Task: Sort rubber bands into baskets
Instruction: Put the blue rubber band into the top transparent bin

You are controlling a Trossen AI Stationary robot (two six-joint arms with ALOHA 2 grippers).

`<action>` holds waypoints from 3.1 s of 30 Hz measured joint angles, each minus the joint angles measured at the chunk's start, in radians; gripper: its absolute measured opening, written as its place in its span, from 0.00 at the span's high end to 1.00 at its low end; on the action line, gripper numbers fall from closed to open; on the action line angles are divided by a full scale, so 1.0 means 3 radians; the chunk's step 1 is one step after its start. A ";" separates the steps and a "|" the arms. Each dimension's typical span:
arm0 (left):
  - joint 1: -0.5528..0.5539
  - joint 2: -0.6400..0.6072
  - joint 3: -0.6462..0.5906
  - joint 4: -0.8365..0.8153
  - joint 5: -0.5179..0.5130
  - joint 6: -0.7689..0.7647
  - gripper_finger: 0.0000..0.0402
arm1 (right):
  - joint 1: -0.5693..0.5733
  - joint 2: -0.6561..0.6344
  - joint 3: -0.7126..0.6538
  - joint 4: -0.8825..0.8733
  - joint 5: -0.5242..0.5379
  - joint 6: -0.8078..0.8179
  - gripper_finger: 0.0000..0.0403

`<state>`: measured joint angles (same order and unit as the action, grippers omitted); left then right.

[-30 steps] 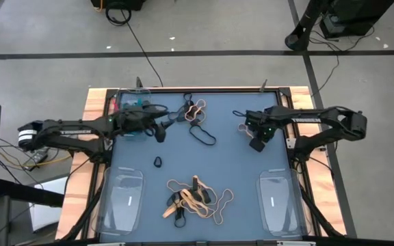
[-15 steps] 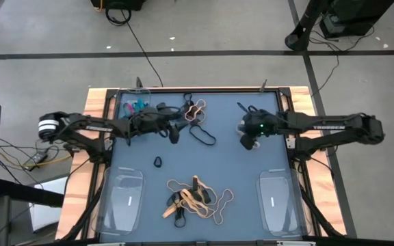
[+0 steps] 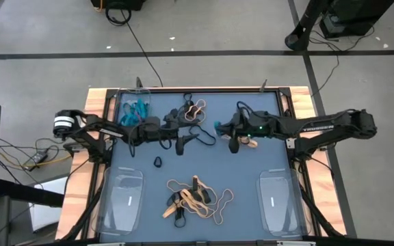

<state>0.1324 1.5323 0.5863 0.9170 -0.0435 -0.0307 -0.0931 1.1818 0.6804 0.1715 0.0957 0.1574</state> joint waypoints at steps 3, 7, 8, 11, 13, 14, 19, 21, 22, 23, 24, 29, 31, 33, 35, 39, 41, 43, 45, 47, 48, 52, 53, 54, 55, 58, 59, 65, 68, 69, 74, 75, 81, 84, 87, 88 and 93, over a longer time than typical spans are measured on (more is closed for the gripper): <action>-0.0006 0.0053 0.0003 0.0091 -0.0035 0.0003 0.38 | -0.0001 0.0107 0.0000 0.0226 -0.0248 -0.0089 0.99; -0.0007 0.0052 0.0003 0.0114 -0.0036 0.0008 0.38 | -0.0011 0.0194 0.0000 0.0355 -0.0496 -0.0216 0.99; -0.0007 0.0052 0.0003 0.0113 -0.0036 0.0006 0.38 | -0.0010 0.0199 0.0001 0.0349 -0.0291 -0.0164 0.99; -0.0007 0.0051 0.0003 0.0111 -0.0035 0.0005 0.38 | -0.0040 0.0194 0.0007 -0.0092 0.0903 0.0035 1.00; -0.0007 0.0051 0.0003 0.0098 -0.0035 -0.0002 0.38 | -0.0088 0.0202 0.0000 -0.0389 0.1296 0.0129 1.00; -0.0008 0.0051 0.0003 0.0099 -0.0035 -0.0005 0.38 | -0.0103 0.0201 0.0000 -0.0443 0.1275 0.0157 1.00; -0.0008 0.0051 0.0003 0.0104 -0.0035 0.0003 0.38 | -0.0046 0.0199 0.0000 -0.0293 0.0910 0.0094 1.00; -0.0008 0.0051 0.0003 0.0105 -0.0035 0.0003 0.38 | 0.0015 0.0184 0.0001 -0.0137 0.0819 0.0003 1.00; -0.0008 0.0051 0.0003 0.0105 -0.0035 0.0003 0.38 | 0.0042 0.0176 0.0001 -0.0072 0.0722 -0.0092 1.00; -0.0008 0.0051 0.0003 0.0105 -0.0035 0.0003 0.38 | 0.0064 0.0175 0.0001 0.0003 0.0552 -0.0206 1.00; -0.0008 0.0051 0.0003 0.0105 -0.0035 0.0003 0.38 | 0.0076 0.0176 0.0003 0.0052 0.0325 -0.0315 1.00; -0.0008 0.0051 0.0003 0.0106 -0.0034 0.0003 0.38 | 0.0114 0.0203 0.0003 0.0278 -0.0064 -0.0284 1.00; -0.0008 0.0051 0.0003 0.0105 -0.0032 0.0003 0.38 | 0.0116 0.0200 0.0003 0.0317 -0.0087 -0.0328 1.00; -0.0008 0.0051 0.0004 0.0105 -0.0034 0.0001 0.38 | 0.0116 0.0202 0.0003 0.0380 -0.0180 -0.0352 1.00; -0.0008 0.0051 0.0004 0.0107 -0.0032 0.0001 0.38 | 0.0116 0.0202 0.0003 0.0436 -0.0240 -0.0353 1.00; -0.0008 0.0051 0.0004 0.0142 -0.0035 0.0001 0.38 | 0.0116 0.0208 0.0003 0.0439 -0.0272 -0.0363 1.00; -0.0008 0.0051 0.0004 0.0143 -0.0036 0.0001 0.38 | 0.0116 0.0208 0.0003 0.0479 -0.0326 -0.0363 1.00; -0.0008 0.0051 0.0004 0.0142 -0.0036 0.0001 0.38 | 0.0116 0.0208 0.0003 0.0498 -0.0381 -0.0368 1.00; -0.0008 0.0051 0.0004 0.0143 -0.0036 0.0001 0.38 | 0.0112 0.0208 0.0003 0.0509 -0.0457 -0.0385 0.99; -0.0008 0.0051 0.0004 0.0142 -0.0037 0.0003 0.38 | 0.0111 0.0208 0.0003 0.0505 -0.0538 -0.0386 0.99; -0.0008 0.0051 0.0004 0.0143 -0.0037 0.0011 0.38 | 0.0111 0.0208 0.0003 0.0502 -0.0581 -0.0388 0.99; -0.0008 0.0051 0.0004 0.0143 -0.0037 0.0071 0.38 | 0.0111 0.0208 0.0003 0.0502 -0.0714 -0.0396 0.99; -0.0008 0.0051 0.0004 0.0143 -0.0039 0.0076 0.38 | 0.0111 0.0208 0.0003 0.0501 -0.0731 -0.0398 0.99; -0.0008 0.0051 0.0004 0.0145 -0.0039 0.0076 0.38 | 0.0111 0.0208 0.0003 0.0501 -0.0735 -0.0398 0.99; -0.0008 0.0051 0.0004 0.0143 -0.0039 0.0076 0.38 | 0.0111 0.0208 0.0003 0.0502 -0.0735 -0.0394 0.99; -0.0008 0.0051 0.0004 0.0186 -0.0021 0.0076 0.38 | 0.0111 0.0208 0.0003 0.0517 -0.0735 -0.0390 0.99; -0.0008 0.0057 0.0005 0.0216 0.0022 0.0077 0.38 | 0.0111 0.0208 0.0003 0.0534 -0.0735 -0.0389 0.99; -0.0008 0.0274 0.0106 0.0363 0.0189 0.0075 0.38 | 0.0110 0.0225 0.0003 0.0673 -0.0745 -0.0364 0.99; -0.0008 0.0368 0.0190 0.0372 0.0190 0.0081 0.38 | 0.0110 0.0277 0.0003 0.0671 -0.0811 -0.0363 0.99; -0.0008 0.0392 0.0213 0.0370 0.0189 0.0082 0.38 | 0.0110 0.0304 0.0003 0.0677 -0.0839 -0.0363 0.99; -0.0011 0.0583 0.0371 0.0364 0.0383 0.0145 0.39 | 0.0110 0.0360 0.0001 0.0725 -0.0938 -0.0363 0.99; -0.0018 0.0657 0.0422 0.0372 0.0442 0.0151 0.40 | 0.0110 0.0363 0.0001 0.0724 -0.0946 -0.0363 0.99; -0.0062 0.0936 0.0618 0.0336 0.0600 0.0154 0.56 | 0.0112 0.0372 0.0001 0.0748 -0.0973 -0.0350 0.99; -0.0072 0.0981 0.0644 0.0324 0.0614 0.0159 0.72 | 0.0114 0.0372 0.0001 0.0744 -0.0975 -0.0349 0.99; -0.0071 0.0978 0.0643 0.0323 0.0650 0.0112 0.90 | 0.0113 0.0372 0.0001 0.0747 -0.0974 -0.0349 0.99; -0.0059 0.0969 0.0643 0.0308 0.0688 0.0077 0.95 | 0.0113 0.0372 0.0001 0.0743 -0.0966 -0.0349 0.99; 0.0017 0.0873 0.0642 0.0163 0.0812 -0.0117 0.98 | 0.0109 0.0372 0.0001 0.0718 -0.0889 -0.0287 0.95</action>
<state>0.1374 1.7942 0.7788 0.9660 0.2001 -0.0658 -0.0604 1.2934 0.6807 0.3871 -0.1711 0.0714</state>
